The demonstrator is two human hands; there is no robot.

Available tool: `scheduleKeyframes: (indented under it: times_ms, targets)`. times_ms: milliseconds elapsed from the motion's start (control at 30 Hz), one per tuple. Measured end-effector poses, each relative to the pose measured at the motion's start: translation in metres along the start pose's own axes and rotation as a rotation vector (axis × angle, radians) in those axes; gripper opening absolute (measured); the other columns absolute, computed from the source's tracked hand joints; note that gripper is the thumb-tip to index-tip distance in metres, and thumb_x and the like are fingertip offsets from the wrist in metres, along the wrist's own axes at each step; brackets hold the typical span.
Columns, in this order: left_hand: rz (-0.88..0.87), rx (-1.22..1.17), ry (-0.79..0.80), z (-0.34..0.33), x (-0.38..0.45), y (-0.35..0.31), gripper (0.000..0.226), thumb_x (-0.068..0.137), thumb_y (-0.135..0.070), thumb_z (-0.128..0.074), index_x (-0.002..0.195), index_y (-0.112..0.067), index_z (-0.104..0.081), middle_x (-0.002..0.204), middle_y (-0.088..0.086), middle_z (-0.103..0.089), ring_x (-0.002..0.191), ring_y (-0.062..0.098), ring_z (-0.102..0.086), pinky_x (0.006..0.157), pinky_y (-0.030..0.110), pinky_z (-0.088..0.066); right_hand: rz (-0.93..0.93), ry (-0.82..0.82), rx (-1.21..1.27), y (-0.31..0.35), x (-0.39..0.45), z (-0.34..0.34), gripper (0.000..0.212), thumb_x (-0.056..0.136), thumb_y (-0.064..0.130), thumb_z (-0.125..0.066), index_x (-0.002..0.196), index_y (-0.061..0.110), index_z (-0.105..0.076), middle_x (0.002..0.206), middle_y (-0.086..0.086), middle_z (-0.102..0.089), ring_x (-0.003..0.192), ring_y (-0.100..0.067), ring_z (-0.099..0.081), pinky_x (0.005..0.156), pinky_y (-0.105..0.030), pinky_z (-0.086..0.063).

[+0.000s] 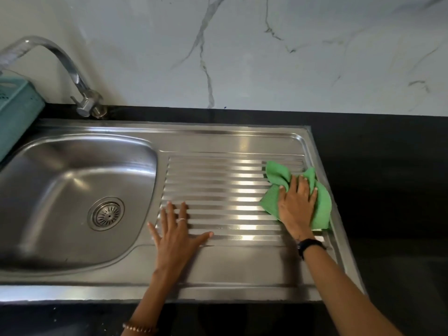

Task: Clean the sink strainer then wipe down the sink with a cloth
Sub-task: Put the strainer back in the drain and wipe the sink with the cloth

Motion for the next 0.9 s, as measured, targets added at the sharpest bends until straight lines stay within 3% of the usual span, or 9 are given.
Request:
scheduleKeyframes:
  times_ms: [100, 267, 400, 500, 567, 667, 767, 900]
  targets:
    - [0.076, -0.041, -0.007, 0.007, -0.001, 0.030, 0.123, 0.051, -0.092, -0.023, 0.147, -0.020, 0.008, 0.157, 0.005, 0.012, 0.144, 0.021, 0.013, 0.113, 0.060, 0.010, 0.135, 0.025, -0.014, 0.058, -0.001, -0.016, 0.051, 0.099, 0.035, -0.031, 0.142, 0.009, -0.032, 0.151, -0.012, -0.028, 0.143, -0.024, -0.020, 0.116, -0.051, -0.001]
    - [0.100, 0.011, -0.044, 0.014, -0.001, 0.038, 0.114, 0.061, -0.084, -0.037, 0.148, -0.021, 0.004, 0.158, -0.005, 0.000, 0.145, 0.009, 0.002, 0.096, 0.058, 0.032, 0.416, 0.126, 0.040, 0.185, -0.020, -0.051, 0.046, 0.098, 0.033, -0.034, 0.137, 0.008, -0.039, 0.143, -0.010, -0.038, 0.137, -0.024, -0.029, 0.117, -0.050, -0.006]
    - [0.102, 0.095, -0.025, 0.012, 0.002, 0.039, 0.114, 0.061, -0.087, -0.033, 0.148, -0.021, 0.004, 0.158, -0.007, 0.001, 0.144, 0.005, 0.001, 0.080, 0.052, 0.047, 0.635, 0.197, 0.091, 0.270, -0.038, -0.071, 0.043, 0.098, 0.031, -0.034, 0.134, 0.009, -0.043, 0.141, -0.009, -0.041, 0.137, -0.022, -0.028, 0.117, -0.050, -0.005]
    - [0.111, 0.088, -0.016, 0.007, 0.004, 0.042, 0.105, 0.068, -0.080, -0.035, 0.148, -0.022, -0.001, 0.159, -0.006, -0.002, 0.144, 0.005, 0.002, 0.082, 0.054, 0.046, 0.840, 0.287, 0.040, 0.317, -0.059, -0.088, 0.042, 0.099, 0.031, -0.034, 0.133, 0.009, -0.046, 0.144, -0.008, -0.040, 0.140, -0.021, -0.025, 0.116, -0.051, 0.001]
    - [0.112, 0.109, -0.007, 0.006, 0.003, 0.043, 0.105, 0.066, -0.083, -0.025, 0.148, -0.021, -0.002, 0.159, -0.005, -0.002, 0.144, 0.006, 0.002, 0.085, 0.056, 0.043, 0.942, 0.324, -0.028, 0.324, -0.065, -0.098, 0.047, 0.100, 0.034, -0.030, 0.140, 0.011, -0.038, 0.152, -0.005, -0.032, 0.144, -0.020, -0.018, 0.116, -0.049, 0.007]
    - [0.101, 0.159, -0.012, 0.009, 0.001, 0.041, 0.120, 0.051, -0.090, -0.004, 0.148, -0.019, -0.005, 0.159, -0.003, -0.005, 0.145, 0.008, 0.000, 0.083, 0.056, 0.043, 0.944, 0.297, -0.041, 0.305, -0.057, -0.099, 0.054, 0.100, 0.039, -0.023, 0.148, 0.013, -0.017, 0.158, -0.003, -0.015, 0.146, -0.016, -0.009, 0.115, -0.045, 0.011]
    - [0.098, 0.157, -0.020, 0.013, 0.000, 0.038, 0.116, 0.056, -0.088, -0.013, 0.148, -0.018, 0.000, 0.159, -0.003, 0.001, 0.144, 0.008, 0.004, 0.082, 0.054, 0.045, 0.841, 0.263, -0.010, 0.266, -0.044, -0.090, 0.055, 0.100, 0.042, -0.019, 0.149, 0.016, -0.014, 0.159, 0.000, -0.014, 0.146, -0.014, -0.009, 0.117, -0.046, 0.009]
    - [0.023, 0.096, -0.021, 0.013, 0.003, 0.020, 0.103, 0.073, -0.074, -0.041, 0.144, -0.023, 0.014, 0.153, -0.008, 0.020, 0.136, 0.006, 0.023, 0.082, 0.052, 0.046, 0.677, 0.212, -0.033, 0.181, -0.020, -0.066, 0.055, 0.100, 0.044, -0.016, 0.149, 0.020, -0.012, 0.158, 0.004, -0.012, 0.146, -0.011, -0.007, 0.117, -0.042, 0.011]
Point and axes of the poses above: each hand's wrist, its own x-axis towards the middle knuckle, its own z-axis out of the back of the hand, y = z × x, the point moved 7 cm from there along x, towards the middle knuckle
